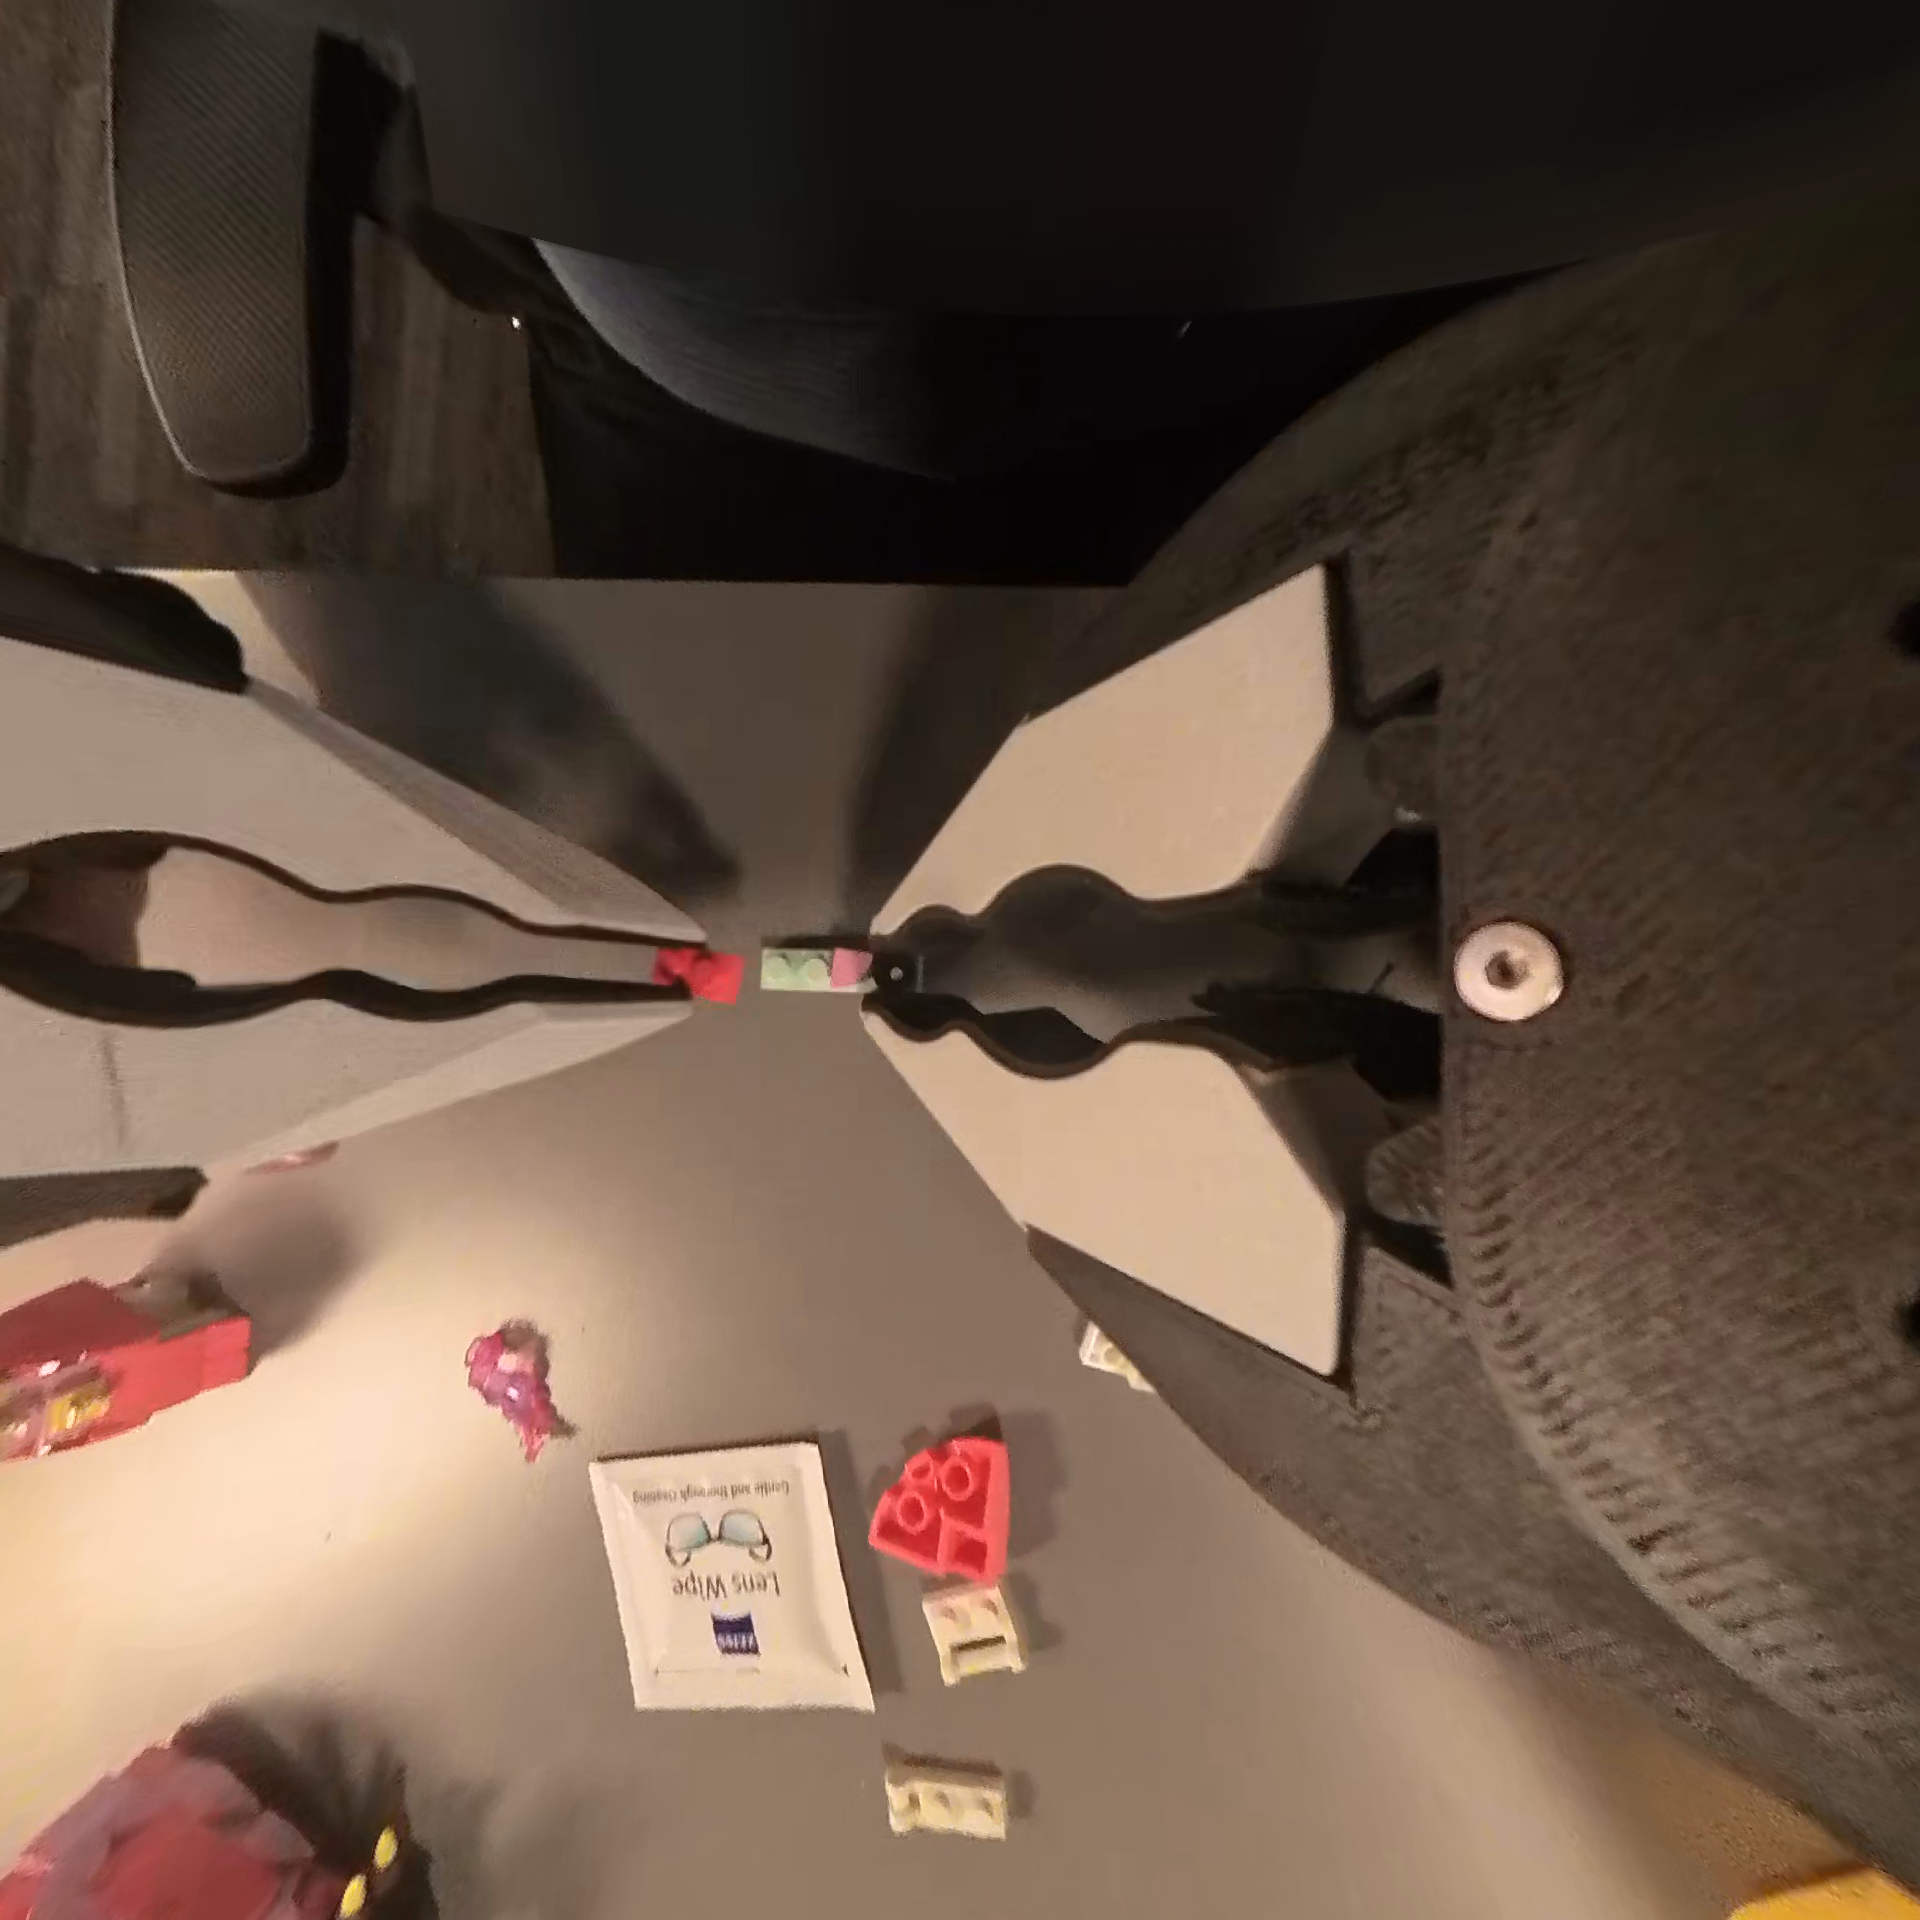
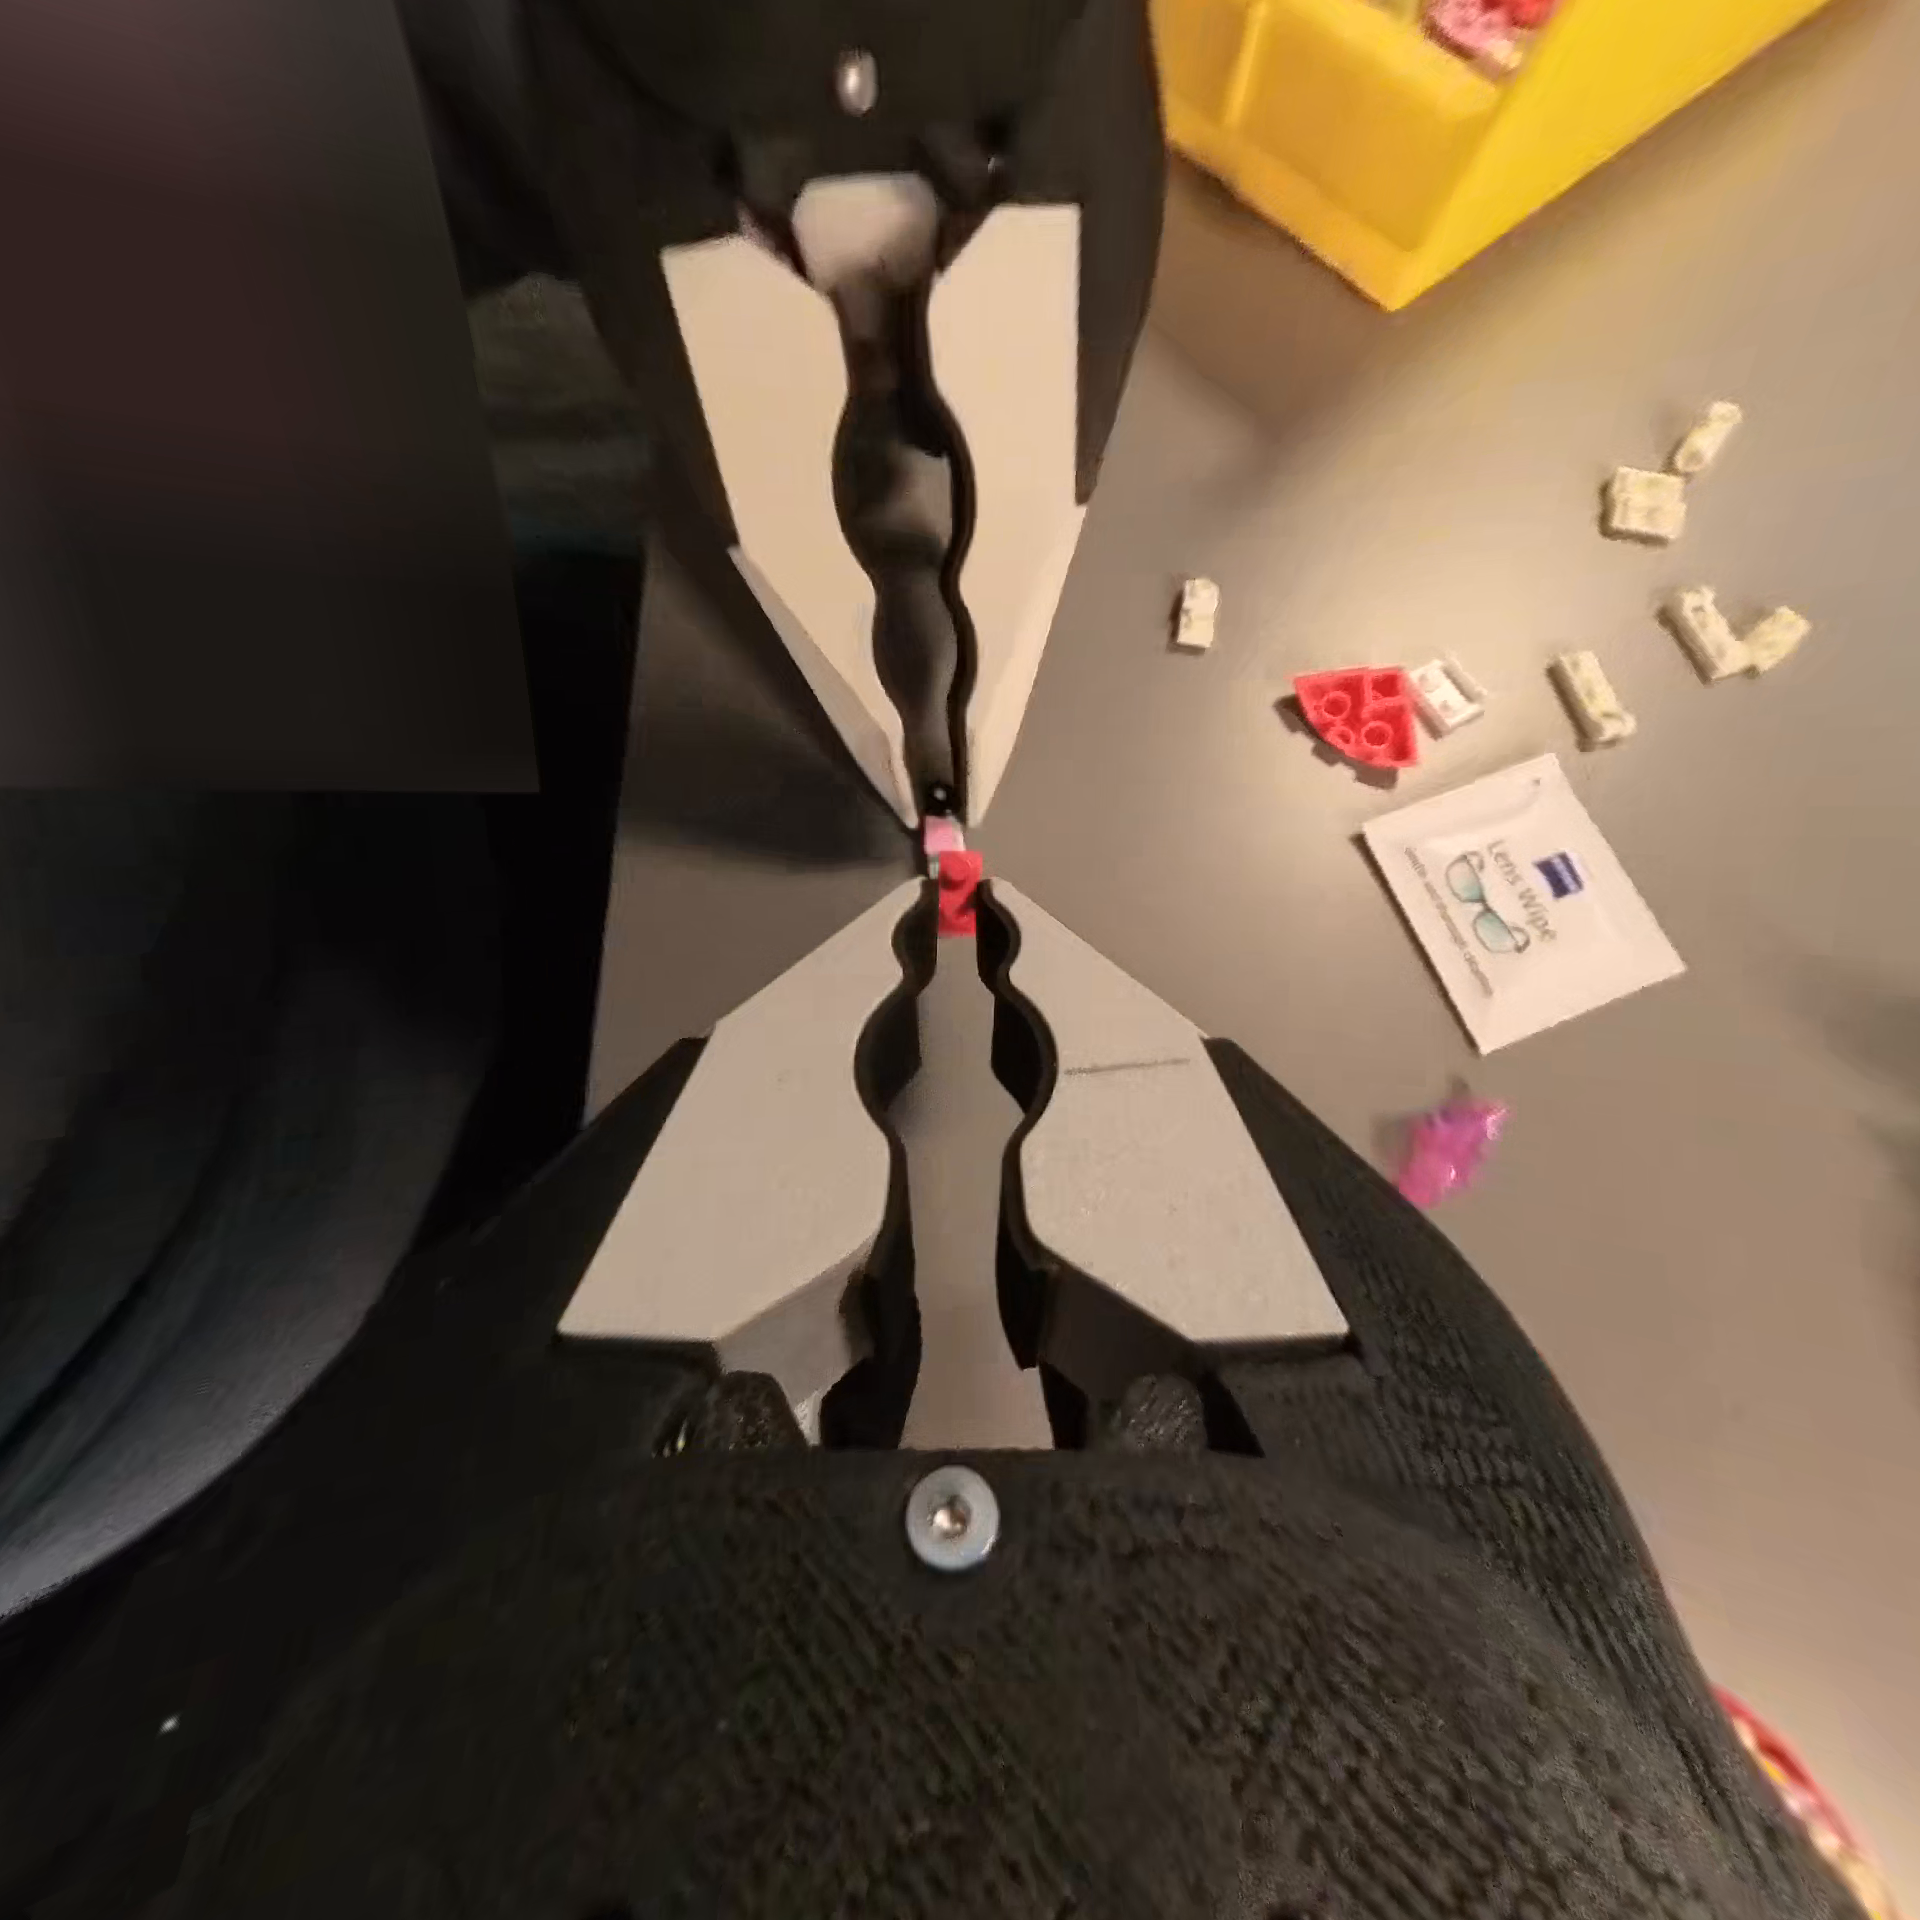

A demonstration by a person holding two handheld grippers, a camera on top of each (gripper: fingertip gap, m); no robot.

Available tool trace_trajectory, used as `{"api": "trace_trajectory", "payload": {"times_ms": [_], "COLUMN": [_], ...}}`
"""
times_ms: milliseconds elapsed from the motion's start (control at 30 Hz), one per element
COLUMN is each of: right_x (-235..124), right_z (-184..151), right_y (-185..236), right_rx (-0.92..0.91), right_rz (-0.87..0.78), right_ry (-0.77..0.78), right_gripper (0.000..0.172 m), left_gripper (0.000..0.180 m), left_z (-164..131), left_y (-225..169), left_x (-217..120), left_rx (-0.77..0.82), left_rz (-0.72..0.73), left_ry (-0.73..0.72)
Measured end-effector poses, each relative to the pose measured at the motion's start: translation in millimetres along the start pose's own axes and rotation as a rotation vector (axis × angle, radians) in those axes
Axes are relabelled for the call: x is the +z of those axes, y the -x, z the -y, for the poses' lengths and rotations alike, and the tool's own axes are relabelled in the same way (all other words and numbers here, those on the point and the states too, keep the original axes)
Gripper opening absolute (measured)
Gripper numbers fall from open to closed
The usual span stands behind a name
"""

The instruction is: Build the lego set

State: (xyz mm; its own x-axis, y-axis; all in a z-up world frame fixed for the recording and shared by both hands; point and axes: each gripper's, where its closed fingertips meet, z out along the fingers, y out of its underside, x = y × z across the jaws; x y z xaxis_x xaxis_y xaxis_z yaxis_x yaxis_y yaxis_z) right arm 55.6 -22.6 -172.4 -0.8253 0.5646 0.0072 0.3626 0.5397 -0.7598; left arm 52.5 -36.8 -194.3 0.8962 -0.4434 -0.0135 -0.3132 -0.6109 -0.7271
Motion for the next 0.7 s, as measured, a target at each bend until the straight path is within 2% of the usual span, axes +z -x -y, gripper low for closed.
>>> {"api": "trace_trajectory", "payload": {"times_ms": [100, 300, 700], "right_x": [10, 16, 17], "right_z": [-5, -8, -8], "right_y": [2, 7, 8], "right_rx": [-0.070, -0.033, -0.041], "right_rz": [0.022, 0.105, 0.156], "right_ry": [0.057, 0.088, 0.112], "right_gripper": [0.005, 0.006, 0.007], "left_gripper": [0.007, 0.007, 0.007], "left_z": [-1, -1, -1], "left_y": [-4, -6, -6], "left_x": [0, 0, 0], "left_rx": [-0.016, -0.049, -0.068], "left_rz": [-0.039, -0.085, -0.101], "left_ry": [0.006, 0.028, 0.027]}}
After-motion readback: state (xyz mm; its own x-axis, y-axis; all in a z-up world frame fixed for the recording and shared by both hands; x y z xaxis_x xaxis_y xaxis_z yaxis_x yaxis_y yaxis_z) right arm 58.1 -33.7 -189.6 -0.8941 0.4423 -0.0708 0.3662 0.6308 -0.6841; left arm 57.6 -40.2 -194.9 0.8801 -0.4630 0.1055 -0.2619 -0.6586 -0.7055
